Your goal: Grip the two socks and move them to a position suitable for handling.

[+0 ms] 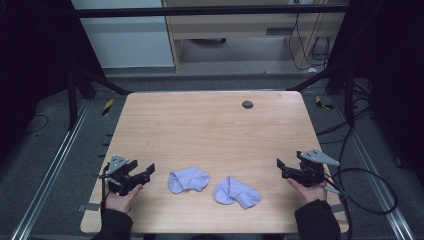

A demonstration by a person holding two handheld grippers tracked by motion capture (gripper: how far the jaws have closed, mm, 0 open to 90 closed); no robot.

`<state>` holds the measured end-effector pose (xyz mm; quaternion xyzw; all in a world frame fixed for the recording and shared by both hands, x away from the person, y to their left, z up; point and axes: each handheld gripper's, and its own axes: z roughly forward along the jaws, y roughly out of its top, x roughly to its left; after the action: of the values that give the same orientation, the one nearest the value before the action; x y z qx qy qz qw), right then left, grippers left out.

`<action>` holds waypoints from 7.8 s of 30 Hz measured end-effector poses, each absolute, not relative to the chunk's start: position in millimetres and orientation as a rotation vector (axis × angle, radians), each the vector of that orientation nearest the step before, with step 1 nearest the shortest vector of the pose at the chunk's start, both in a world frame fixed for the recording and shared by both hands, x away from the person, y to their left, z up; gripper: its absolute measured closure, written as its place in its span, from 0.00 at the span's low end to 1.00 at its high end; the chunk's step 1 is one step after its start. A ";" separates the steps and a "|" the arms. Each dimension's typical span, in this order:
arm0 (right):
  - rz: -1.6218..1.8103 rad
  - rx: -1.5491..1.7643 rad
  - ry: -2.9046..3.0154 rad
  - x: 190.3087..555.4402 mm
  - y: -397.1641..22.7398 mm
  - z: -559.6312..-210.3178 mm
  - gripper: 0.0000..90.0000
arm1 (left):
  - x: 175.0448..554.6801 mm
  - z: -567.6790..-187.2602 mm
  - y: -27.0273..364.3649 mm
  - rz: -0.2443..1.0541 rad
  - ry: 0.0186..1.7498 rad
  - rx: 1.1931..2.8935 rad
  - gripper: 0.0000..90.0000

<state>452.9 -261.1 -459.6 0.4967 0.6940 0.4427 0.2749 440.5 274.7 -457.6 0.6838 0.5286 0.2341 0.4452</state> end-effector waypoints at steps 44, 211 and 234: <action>1.183 1.070 2.297 393.7 -193.5 -462.4 0.49 | 421.8 -461.9 131.8 0.399 0.999 2.065 0.58; 1.226 1.161 2.187 431.1 -177.9 -450.2 0.55 | 426.0 -452.9 217.5 0.527 1.125 2.027 0.52; 1.239 0.899 2.443 448.2 -49.3 -463.8 0.71 | 433.1 -481.0 221.7 0.471 1.203 2.071 0.63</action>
<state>448.2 -49.3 -463.8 0.3092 0.8403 0.4262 0.1289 433.1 221.7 -481.0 0.7969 0.4630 0.1813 0.3431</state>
